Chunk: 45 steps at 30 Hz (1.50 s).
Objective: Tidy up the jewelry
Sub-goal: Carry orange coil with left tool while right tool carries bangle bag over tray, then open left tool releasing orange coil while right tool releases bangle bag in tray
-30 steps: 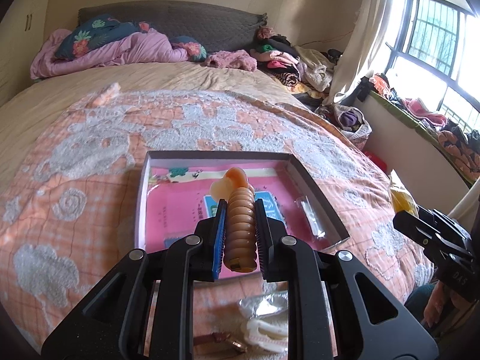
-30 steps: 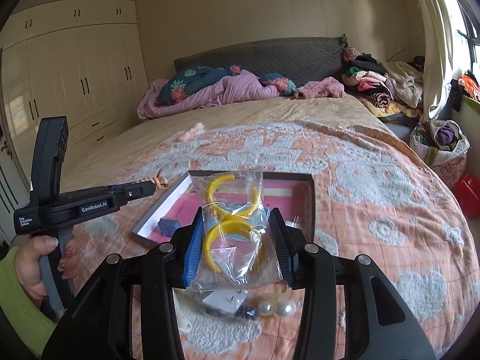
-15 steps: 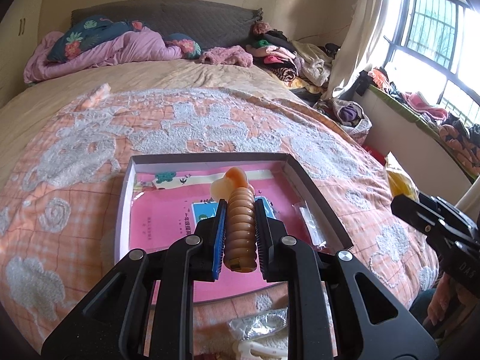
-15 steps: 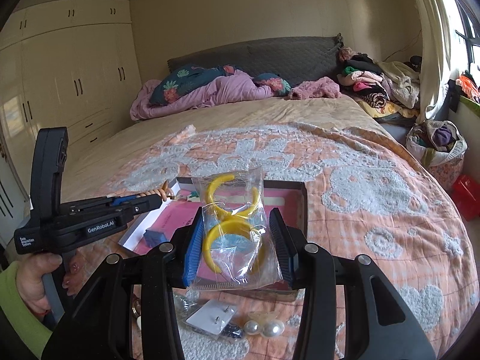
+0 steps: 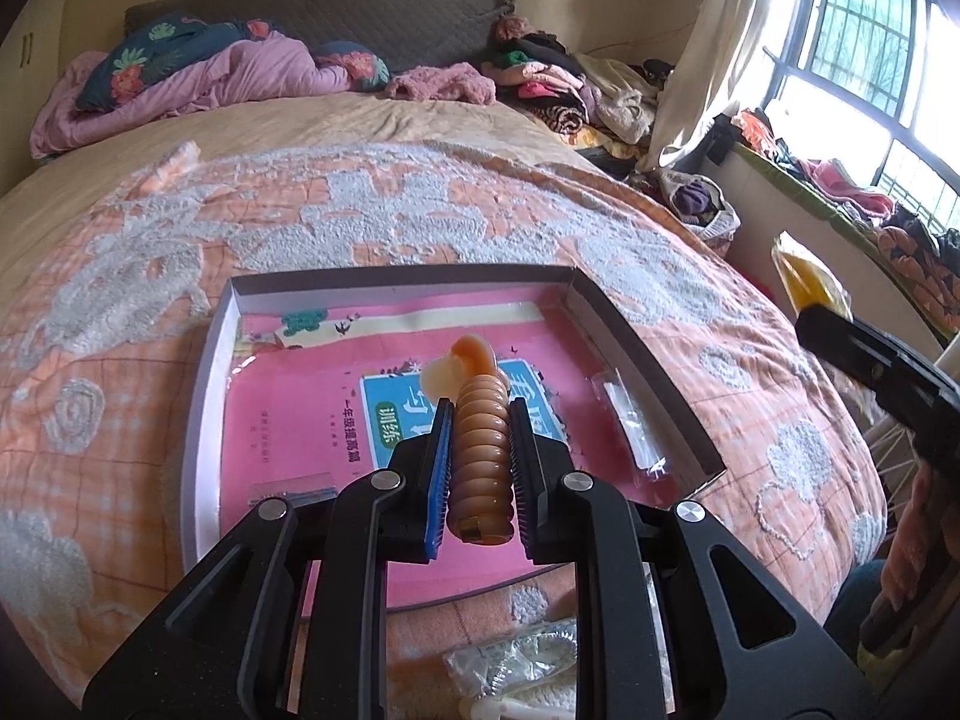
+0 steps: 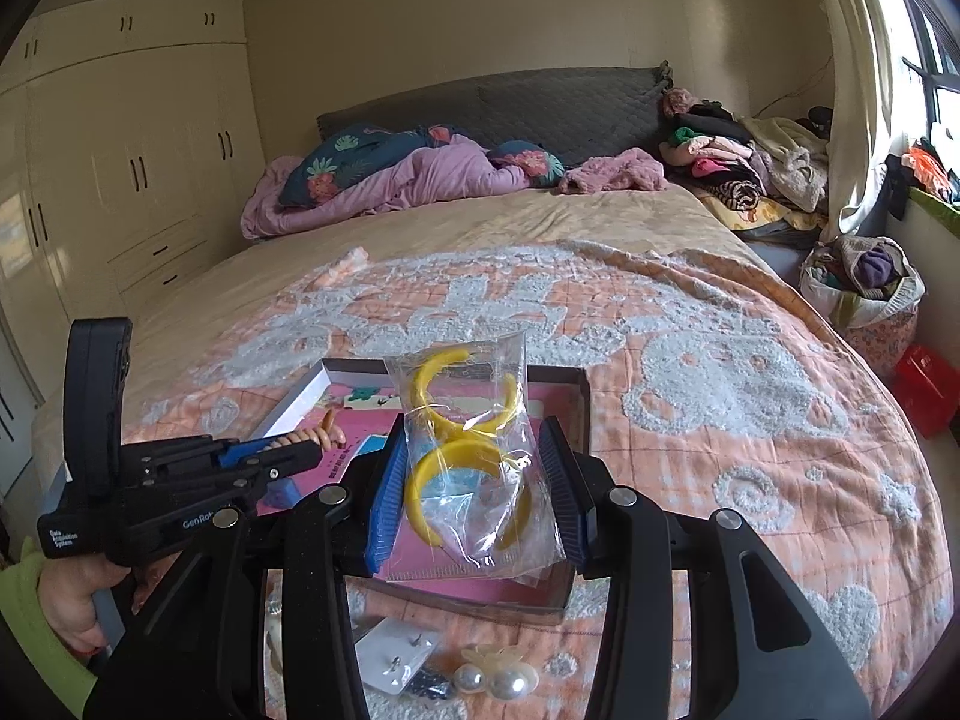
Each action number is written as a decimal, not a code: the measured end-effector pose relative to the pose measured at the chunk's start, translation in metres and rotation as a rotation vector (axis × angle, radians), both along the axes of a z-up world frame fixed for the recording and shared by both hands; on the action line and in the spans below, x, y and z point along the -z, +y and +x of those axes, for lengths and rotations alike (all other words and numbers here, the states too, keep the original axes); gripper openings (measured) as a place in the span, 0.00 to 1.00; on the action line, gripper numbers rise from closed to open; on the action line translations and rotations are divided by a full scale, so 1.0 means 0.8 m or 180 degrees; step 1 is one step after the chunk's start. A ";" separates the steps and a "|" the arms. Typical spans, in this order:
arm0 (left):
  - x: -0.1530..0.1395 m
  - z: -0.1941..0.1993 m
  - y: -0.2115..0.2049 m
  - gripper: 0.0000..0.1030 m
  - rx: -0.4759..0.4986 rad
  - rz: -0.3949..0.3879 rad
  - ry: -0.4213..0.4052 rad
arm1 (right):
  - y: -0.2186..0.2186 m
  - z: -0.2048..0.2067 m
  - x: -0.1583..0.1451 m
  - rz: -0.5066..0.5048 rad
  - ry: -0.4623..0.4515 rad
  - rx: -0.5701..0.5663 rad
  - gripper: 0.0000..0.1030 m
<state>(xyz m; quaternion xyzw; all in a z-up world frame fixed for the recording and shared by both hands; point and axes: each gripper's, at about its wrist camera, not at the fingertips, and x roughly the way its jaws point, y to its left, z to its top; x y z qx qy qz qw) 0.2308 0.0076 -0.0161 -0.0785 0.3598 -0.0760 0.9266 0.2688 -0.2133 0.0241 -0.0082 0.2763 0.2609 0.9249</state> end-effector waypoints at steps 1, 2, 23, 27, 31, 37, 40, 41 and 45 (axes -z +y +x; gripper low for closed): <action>0.002 0.001 0.000 0.11 0.0007 -0.0006 0.0010 | 0.000 0.002 0.000 0.0001 0.0007 0.0008 0.40; 0.004 0.002 -0.001 0.11 0.0014 -0.0008 0.0025 | -0.001 0.005 0.000 0.0001 0.0012 0.0016 0.40; 0.040 0.017 -0.005 0.11 0.0107 0.0032 0.0246 | 0.013 0.059 0.068 -0.0182 0.0375 0.0119 0.40; 0.044 0.018 -0.007 0.11 0.0111 0.0032 0.0287 | 0.016 0.063 0.085 -0.0223 0.0469 0.0133 0.40; 0.047 0.018 -0.008 0.11 0.0108 0.0043 0.0310 | 0.018 0.065 0.096 -0.0246 0.0529 0.0126 0.40; 0.050 0.019 -0.008 0.11 0.0106 0.0052 0.0328 | 0.018 0.066 0.106 -0.0273 0.0580 0.0142 0.40; 0.052 0.019 -0.007 0.11 0.0107 0.0059 0.0341 | 0.018 0.066 0.109 -0.0291 0.0609 0.0146 0.40; 0.052 0.019 -0.007 0.11 0.0110 0.0060 0.0343 | 0.018 0.067 0.110 -0.0294 0.0624 0.0145 0.40; 0.053 0.019 -0.007 0.11 0.0109 0.0062 0.0348 | 0.019 0.066 0.116 -0.0305 0.0679 0.0148 0.42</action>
